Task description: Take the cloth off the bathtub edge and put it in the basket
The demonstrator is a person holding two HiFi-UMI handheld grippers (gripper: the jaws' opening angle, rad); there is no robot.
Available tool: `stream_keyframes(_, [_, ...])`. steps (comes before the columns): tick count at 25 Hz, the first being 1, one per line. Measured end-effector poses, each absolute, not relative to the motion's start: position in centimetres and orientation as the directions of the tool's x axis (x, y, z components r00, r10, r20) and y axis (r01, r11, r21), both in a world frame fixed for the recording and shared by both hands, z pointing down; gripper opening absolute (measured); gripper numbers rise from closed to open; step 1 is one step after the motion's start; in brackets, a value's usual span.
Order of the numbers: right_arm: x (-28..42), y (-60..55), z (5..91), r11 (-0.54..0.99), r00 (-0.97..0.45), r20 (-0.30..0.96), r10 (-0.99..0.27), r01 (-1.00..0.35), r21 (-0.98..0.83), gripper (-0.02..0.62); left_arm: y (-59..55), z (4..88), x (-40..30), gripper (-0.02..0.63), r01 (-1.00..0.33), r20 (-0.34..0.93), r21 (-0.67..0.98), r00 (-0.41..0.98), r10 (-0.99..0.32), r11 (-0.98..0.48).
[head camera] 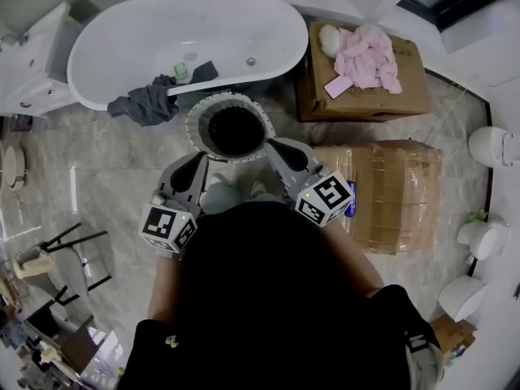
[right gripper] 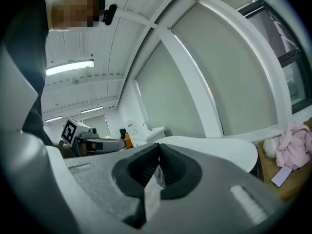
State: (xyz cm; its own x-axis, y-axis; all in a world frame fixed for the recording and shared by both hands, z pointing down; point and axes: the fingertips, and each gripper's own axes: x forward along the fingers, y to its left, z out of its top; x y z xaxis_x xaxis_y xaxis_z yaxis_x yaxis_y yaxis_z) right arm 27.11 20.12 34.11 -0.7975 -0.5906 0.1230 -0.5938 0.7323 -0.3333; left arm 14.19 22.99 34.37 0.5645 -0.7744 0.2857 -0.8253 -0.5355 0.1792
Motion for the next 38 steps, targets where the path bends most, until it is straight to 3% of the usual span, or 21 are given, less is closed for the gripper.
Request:
stream_keyframes(9, [22.6, 15.6, 35.0, 0.733, -0.800, 0.162, -0.577, -0.595, -0.330, -0.003, 18.6, 36.0, 8.2, 0.012, -0.845, 0.283, 0.238, 0.531, -0.799, -0.478])
stream_keyframes(27, [3.8, 3.3, 35.7, 0.659, -0.736, 0.239, -0.633, -0.675, -0.333, -0.003, 6.1, 37.9, -10.9, 0.012, -0.802, 0.315, 0.277, 0.597, -0.738, -0.530])
stream_keyframes(38, [-2.8, -1.2, 36.2, 0.666, -0.741, 0.271, -0.614, -0.671, -0.324, -0.003, 2.4, 41.0, -17.8, 0.012, -0.818, 0.363, 0.302, 0.573, -0.735, -0.489])
